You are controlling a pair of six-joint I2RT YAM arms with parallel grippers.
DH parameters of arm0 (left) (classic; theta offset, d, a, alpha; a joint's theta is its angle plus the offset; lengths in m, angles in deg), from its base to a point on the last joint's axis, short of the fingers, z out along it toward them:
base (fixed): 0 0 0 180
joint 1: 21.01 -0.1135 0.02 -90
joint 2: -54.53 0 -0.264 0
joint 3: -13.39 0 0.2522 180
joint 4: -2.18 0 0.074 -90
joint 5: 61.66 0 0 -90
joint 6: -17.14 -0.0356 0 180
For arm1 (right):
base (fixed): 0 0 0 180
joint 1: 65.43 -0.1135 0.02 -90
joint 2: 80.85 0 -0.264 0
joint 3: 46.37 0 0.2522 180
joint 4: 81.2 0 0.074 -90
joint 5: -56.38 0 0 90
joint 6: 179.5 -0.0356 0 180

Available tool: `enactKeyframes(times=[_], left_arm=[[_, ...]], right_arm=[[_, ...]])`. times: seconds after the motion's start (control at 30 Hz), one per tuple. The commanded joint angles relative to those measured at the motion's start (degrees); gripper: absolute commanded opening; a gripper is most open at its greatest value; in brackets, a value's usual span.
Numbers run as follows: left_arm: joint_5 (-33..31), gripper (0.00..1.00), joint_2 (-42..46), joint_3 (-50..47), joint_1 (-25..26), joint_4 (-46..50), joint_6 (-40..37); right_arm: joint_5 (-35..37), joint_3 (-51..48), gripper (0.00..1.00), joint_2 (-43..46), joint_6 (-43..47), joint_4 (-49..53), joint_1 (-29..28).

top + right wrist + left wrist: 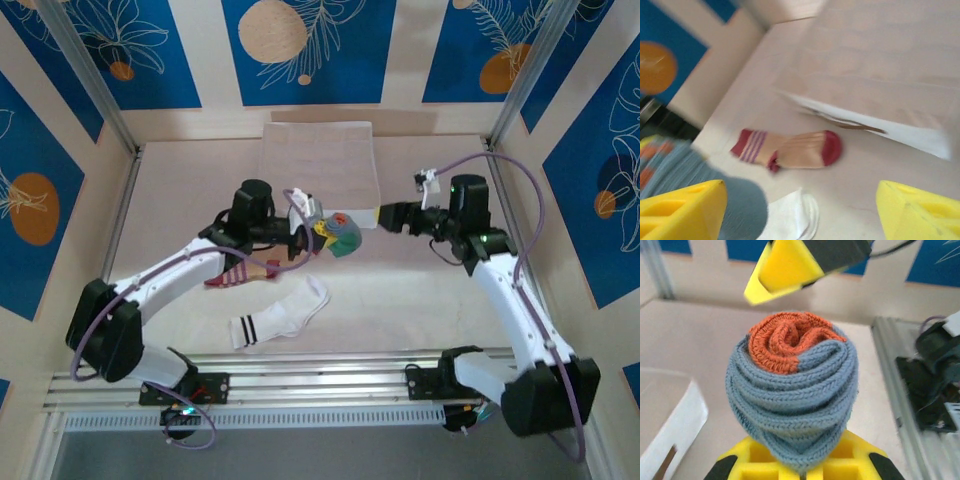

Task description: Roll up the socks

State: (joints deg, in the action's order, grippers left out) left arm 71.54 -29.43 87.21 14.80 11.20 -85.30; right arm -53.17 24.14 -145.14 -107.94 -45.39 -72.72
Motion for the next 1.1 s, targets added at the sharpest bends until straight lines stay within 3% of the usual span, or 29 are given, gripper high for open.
enactKeyframes(times=[0.0, 0.23, 0.4, 0.6, 0.87, 1.07], left_arm=[[-8.6, 0.0, -5.6, 8.0, 0.1, 8.7, -2.8], [-16.9, 0.0, -18.1, 24.4, -1.3, 12.3, -2.1], [-17.9, 0.0, -29.1, 39.4, -3.0, 15.1, -1.9], [-18.8, 0.0, -42.3, 57.0, -3.9, 18.5, -1.5], [-20.2, 0.0, -55.2, 71.8, -4.6, 19.3, -0.6], [-17.5, 0.0, -57.7, 73.3, -5.0, 19.1, 0.9]], right_arm=[[7.2, 5.7, 0.72, -8.1, -6.6, 9.8, 2.5], [8.8, 15.1, 0.66, -24.1, -7.2, 9.5, 1.4], [13.0, 20.3, 0.63, -32.8, -6.4, 7.3, 0.0], [12.9, 26.7, 0.59, -42.1, -5.5, 7.3, -1.0], [12.7, 27.5, 0.47, -46.4, -4.3, 6.3, -1.6], [11.9, 25.8, 0.39, -45.8, -4.1, 5.5, -1.5]])
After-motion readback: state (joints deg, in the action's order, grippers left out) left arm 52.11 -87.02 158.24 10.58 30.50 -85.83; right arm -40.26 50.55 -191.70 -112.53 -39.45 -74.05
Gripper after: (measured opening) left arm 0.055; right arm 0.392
